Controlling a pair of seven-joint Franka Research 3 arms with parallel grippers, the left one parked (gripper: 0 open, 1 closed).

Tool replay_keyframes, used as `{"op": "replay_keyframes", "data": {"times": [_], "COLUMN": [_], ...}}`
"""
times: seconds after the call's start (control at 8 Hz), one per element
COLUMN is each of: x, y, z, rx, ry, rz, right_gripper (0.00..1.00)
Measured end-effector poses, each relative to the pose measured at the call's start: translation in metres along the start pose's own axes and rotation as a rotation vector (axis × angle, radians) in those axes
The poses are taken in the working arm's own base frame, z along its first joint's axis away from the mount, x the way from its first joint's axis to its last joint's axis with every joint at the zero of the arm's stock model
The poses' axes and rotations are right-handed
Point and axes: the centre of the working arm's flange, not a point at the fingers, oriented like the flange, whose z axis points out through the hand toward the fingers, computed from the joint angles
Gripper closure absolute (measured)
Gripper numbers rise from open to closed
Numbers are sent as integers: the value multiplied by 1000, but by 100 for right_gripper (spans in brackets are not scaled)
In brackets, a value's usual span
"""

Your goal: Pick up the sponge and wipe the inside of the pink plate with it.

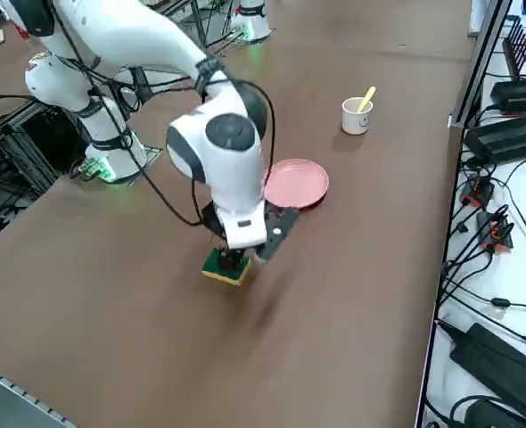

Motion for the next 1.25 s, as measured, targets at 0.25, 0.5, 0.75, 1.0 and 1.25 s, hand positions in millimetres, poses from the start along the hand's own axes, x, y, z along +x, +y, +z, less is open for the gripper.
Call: {"op": "replay_keyframes", "data": {"times": [0.25, 0.5, 0.75, 1.0, 1.25], "x": [-9, -18, -25, -30, -32], "y": [-1, -4, -4, -5, -6], "z": [28, 41, 48, 51, 54], "rx": [9, 18, 8, 8, 10], "ry": [-32, -62, -81, -92, -99], "rz": [-15, -34, -49, -53, -55], "right_gripper": [0, 0, 0, 1, 3]}}
